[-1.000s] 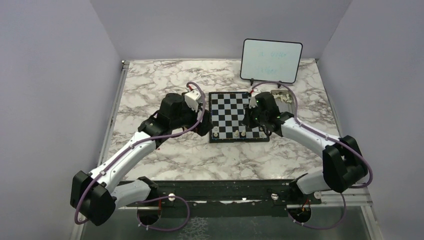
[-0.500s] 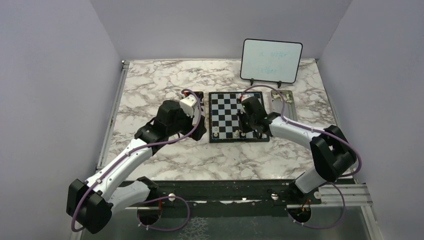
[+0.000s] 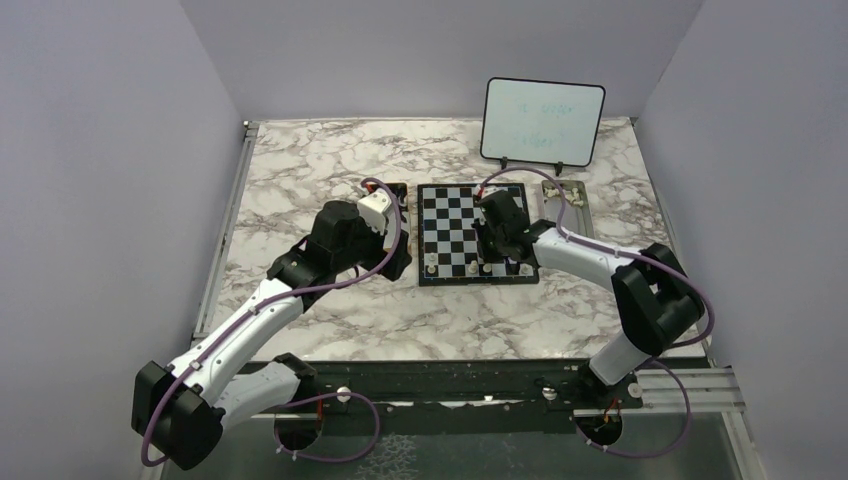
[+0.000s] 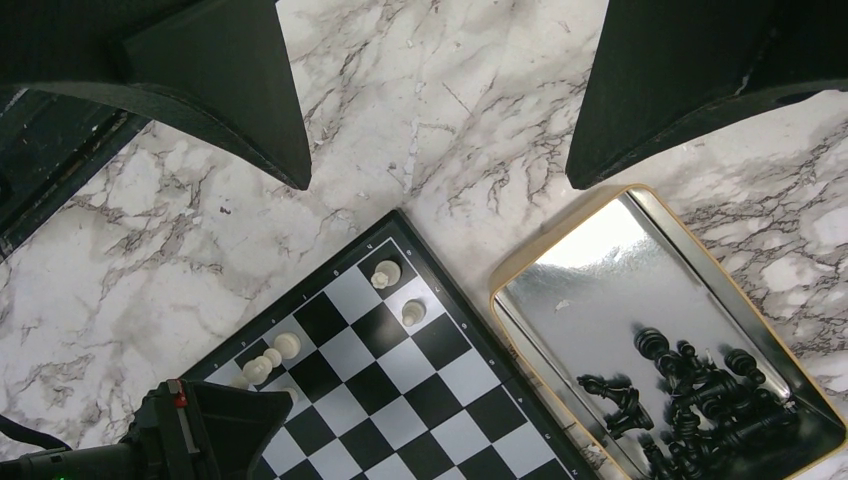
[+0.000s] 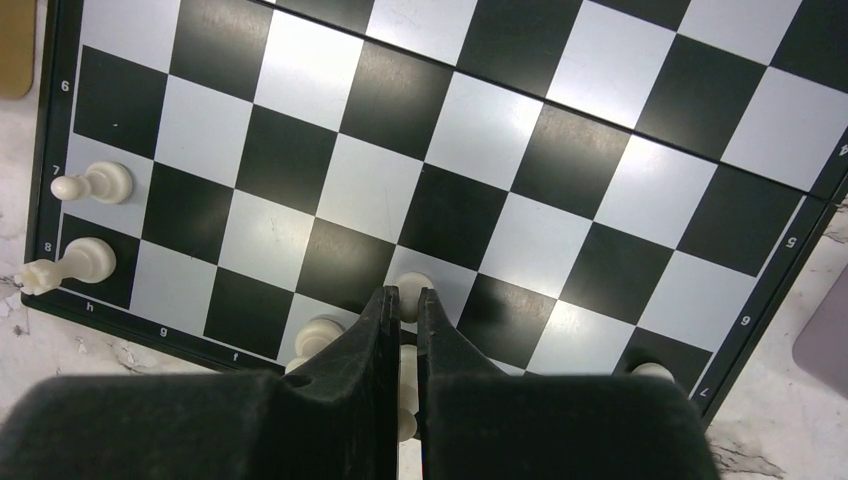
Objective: Set up the chess pieces on the board
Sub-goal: Place the chess piece on the chessboard.
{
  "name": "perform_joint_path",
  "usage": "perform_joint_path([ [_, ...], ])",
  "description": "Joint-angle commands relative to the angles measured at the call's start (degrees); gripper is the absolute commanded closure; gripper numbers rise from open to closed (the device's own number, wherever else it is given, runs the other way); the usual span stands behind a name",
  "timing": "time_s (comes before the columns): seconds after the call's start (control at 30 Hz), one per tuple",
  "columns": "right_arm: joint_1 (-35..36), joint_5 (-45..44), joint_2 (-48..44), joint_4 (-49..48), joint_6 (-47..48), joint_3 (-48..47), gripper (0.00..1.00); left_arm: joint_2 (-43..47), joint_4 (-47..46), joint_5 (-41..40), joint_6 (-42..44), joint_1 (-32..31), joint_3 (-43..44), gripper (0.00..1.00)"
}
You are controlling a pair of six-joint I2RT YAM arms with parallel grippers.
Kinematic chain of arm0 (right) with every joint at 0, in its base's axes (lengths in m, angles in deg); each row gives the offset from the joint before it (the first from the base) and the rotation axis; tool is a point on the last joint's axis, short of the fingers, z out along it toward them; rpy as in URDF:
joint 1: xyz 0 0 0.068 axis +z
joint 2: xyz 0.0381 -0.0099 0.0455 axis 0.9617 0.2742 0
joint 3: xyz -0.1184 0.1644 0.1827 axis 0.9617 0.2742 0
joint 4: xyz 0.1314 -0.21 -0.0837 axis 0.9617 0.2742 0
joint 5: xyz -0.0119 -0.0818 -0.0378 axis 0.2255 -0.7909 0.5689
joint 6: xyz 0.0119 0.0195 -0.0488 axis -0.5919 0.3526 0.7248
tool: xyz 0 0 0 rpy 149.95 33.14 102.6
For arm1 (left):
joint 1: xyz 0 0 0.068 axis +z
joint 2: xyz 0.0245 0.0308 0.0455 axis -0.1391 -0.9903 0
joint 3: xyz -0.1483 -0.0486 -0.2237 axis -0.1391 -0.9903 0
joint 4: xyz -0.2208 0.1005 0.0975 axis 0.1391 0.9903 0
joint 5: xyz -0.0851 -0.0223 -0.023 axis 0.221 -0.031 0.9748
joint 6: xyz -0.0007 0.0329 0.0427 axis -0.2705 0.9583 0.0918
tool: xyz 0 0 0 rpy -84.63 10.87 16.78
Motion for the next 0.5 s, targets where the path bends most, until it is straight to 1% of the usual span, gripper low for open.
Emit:
perform_joint_path([
  [0.0,0.37,-1.09,1.17,2.59,-0.89,-2.01,0.93,0.82,-1.06,-0.94,0.82,0.15,-0.74,0.01],
  [0.37,0.46,-1.37,1.86,4.53,-0.89,-3.03,0.89,0.85,-1.14,-1.22,0.83,0.15,-0.67,0.01],
  [0.47,0.46,-1.01,2.1,4.4,-0.94,-3.23,0.84,0.78,-1.14,-1.2,0.86,0.15,-0.67,0.01],
])
